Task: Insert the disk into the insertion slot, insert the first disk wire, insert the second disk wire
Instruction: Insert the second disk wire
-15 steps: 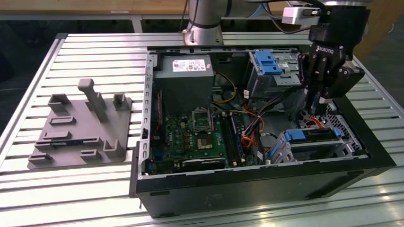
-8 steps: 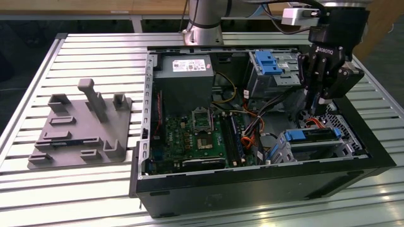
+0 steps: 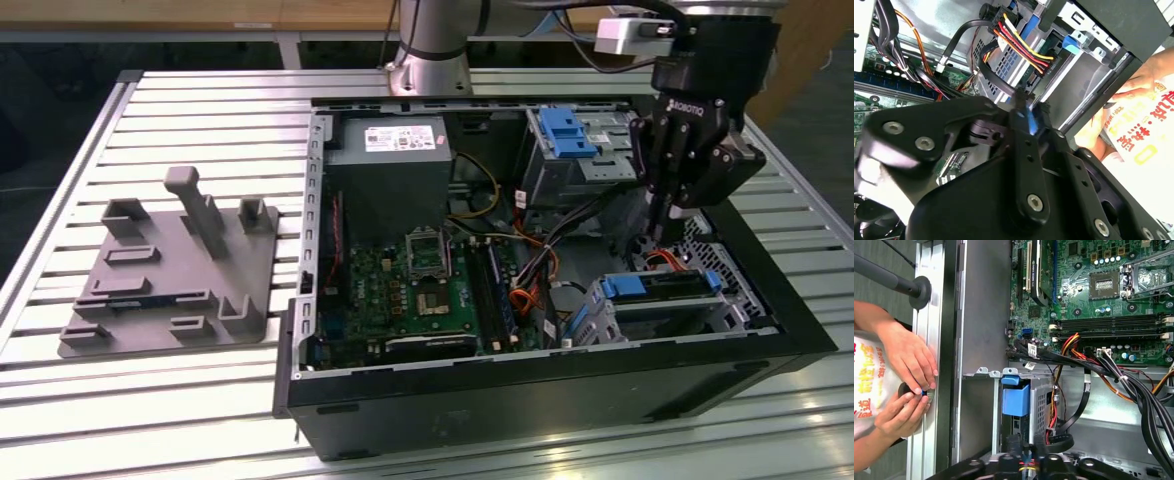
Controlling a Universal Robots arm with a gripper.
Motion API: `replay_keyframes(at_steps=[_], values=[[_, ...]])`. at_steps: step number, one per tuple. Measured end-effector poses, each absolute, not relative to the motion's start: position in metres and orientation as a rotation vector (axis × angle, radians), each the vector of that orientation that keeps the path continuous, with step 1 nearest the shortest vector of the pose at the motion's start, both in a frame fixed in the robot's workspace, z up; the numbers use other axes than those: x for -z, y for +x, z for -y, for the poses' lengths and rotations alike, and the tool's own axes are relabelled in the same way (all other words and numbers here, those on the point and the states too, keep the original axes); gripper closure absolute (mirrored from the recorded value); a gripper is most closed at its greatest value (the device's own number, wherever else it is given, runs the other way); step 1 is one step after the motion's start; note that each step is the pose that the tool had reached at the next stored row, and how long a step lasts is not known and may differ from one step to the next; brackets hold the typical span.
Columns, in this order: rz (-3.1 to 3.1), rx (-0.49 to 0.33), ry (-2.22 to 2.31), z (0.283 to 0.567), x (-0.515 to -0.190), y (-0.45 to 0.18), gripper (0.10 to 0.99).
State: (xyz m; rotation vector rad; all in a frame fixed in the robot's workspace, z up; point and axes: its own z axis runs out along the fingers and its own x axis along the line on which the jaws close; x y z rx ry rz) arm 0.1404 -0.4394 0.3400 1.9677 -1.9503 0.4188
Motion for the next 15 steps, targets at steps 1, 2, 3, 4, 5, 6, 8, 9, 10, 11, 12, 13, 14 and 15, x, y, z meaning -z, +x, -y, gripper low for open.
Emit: replay_keyframes(at_steps=[1,2,3,4,5,6,8,9,10,11,12,13,14,15], values=[[1.950,-0.419,1.968,0.4394,-0.3399,0.1404,0.831],[1.950,-0.419,1.967,0.4394,-0.3398,0.1404,0.894],[1.950,-0.419,1.967,0.4394,-0.3397,0.1404,0.937],[1.950,-0.419,1.967,0.4394,-0.3396,0.1404,0.937],[1.950,-0.419,1.967,0.4394,-0.3395,0.1404,0.937],[1.950,-0.419,1.967,0.4394,-0.3395,0.1404,0.937],[1.950,-0.419,1.967,0.4394,-0.3394,0.1404,0.937],[1.950,-0.419,1.967,0.4394,-0.3394,0.1404,0.937],[1.950,-0.419,1.967,0.4394,-0.3394,0.1404,0.937],[1.950,-0.419,1.967,0.4394,-0.3394,0.1404,0.937],[1.950,-0.419,1.967,0.4395,-0.3393,0.1404,0.937],[1.953,-0.414,1.971,0.4407,-0.3392,0.1404,0.937],[1.957,-0.408,1.975,0.4422,-0.3393,0.1405,0.937],[1.961,-0.401,1.979,0.4433,-0.3393,0.1405,0.937]])
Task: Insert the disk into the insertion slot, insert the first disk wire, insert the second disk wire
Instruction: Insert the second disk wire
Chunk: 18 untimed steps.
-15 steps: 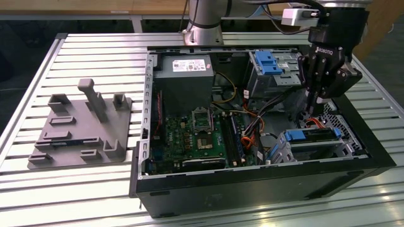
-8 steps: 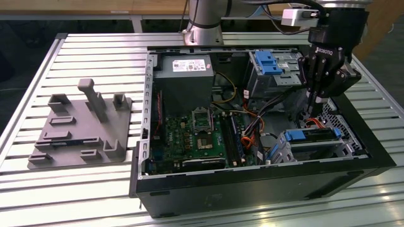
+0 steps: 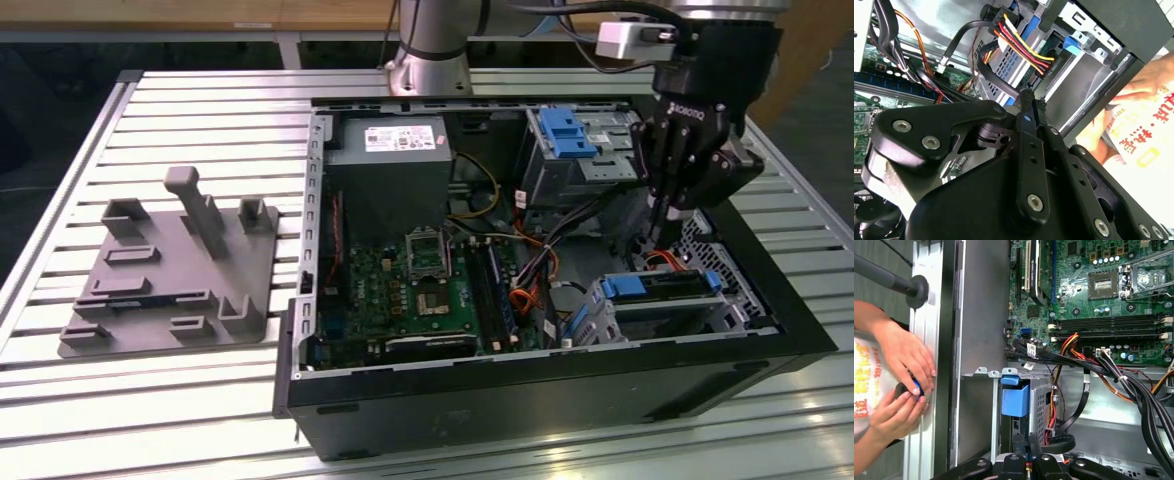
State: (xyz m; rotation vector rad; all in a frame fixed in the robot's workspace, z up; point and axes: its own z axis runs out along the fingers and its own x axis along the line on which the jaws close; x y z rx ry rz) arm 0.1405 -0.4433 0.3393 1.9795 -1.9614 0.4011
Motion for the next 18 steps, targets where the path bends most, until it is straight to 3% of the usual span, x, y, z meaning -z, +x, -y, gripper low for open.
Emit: replay_keyframes(at_steps=[11,18], values=[[1.990,-0.356,2.009,0.460,-0.343,0.141,0.937],[2.049,-0.259,2.072,0.466,-0.343,0.141,0.937]])
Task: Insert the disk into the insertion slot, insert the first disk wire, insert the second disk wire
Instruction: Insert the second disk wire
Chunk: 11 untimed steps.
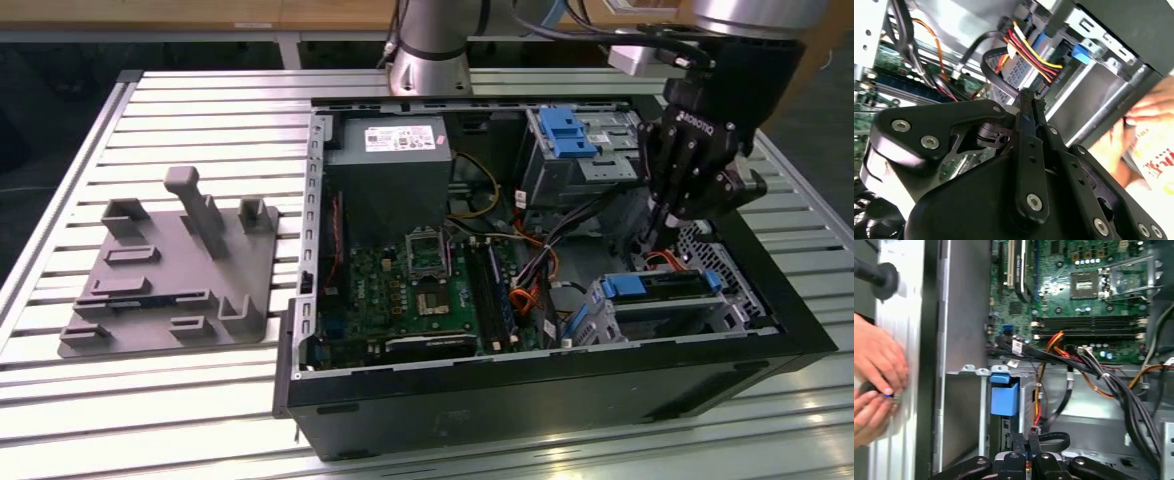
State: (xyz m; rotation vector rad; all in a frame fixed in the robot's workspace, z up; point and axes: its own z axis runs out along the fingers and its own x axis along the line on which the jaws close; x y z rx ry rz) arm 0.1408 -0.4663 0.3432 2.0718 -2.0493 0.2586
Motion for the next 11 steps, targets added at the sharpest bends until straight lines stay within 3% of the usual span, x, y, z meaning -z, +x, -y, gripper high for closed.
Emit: replay_keyframes(at_steps=[11], values=[[2.087,-0.189,2.112,0.485,-0.344,0.141,0.937]])
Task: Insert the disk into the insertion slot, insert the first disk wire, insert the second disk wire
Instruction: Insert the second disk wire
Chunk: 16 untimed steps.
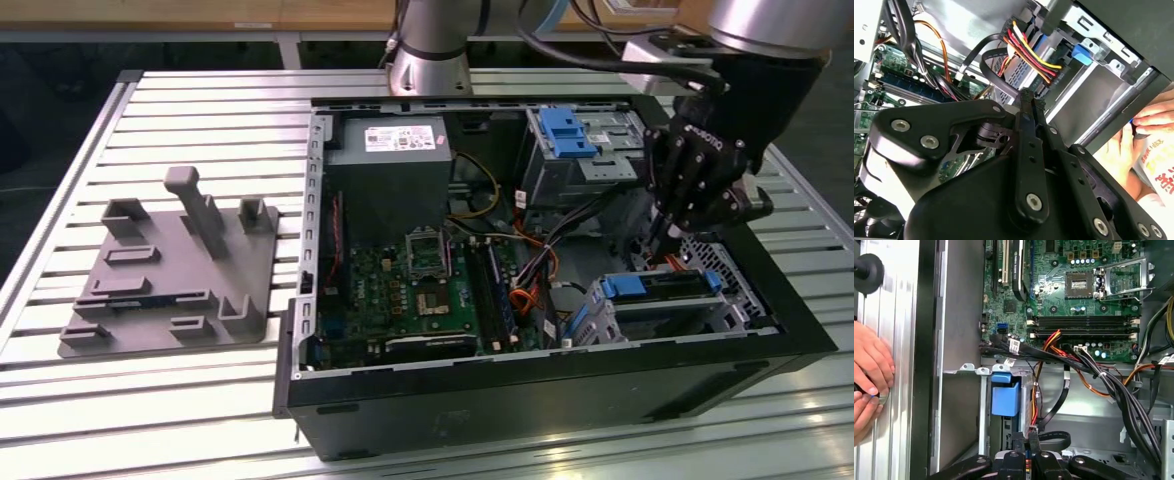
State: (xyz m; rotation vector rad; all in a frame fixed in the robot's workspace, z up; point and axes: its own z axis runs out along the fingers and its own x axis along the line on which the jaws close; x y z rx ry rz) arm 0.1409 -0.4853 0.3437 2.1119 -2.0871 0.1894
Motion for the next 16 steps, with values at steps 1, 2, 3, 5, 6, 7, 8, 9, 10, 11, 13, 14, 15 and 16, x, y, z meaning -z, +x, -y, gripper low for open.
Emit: replay_keyframes(at_steps=[1,2,3,5,6,7,8,9,10,11,13,14,15,16], values=[[2.089,-0.185,2.114,0.487,-0.344,0.141,0.937],[2.092,-0.180,2.117,0.489,-0.344,0.141,0.937],[2.095,-0.174,2.121,0.491,-0.344,0.141,0.937],[2.103,-0.158,2.129,0.495,-0.344,0.141,0.937],[2.108,-0.149,2.134,0.496,-0.344,0.141,0.937],[2.114,-0.138,2.140,0.498,-0.344,0.141,0.937],[2.119,-0.127,2.146,0.499,-0.344,0.141,0.937],[2.125,-0.114,2.153,0.500,-0.344,0.141,0.937],[2.132,-0.102,2.160,0.502,-0.344,0.141,0.937],[2.139,-0.086,2.168,0.503,-0.344,0.141,0.937],[2.153,-0.056,2.183,0.505,-0.344,0.141,0.937],[2.160,-0.043,2.190,0.506,-0.344,0.141,0.937],[2.166,-0.030,2.196,0.507,-0.344,0.141,0.937],[2.171,-0.019,2.201,0.509,-0.344,0.141,0.937]])
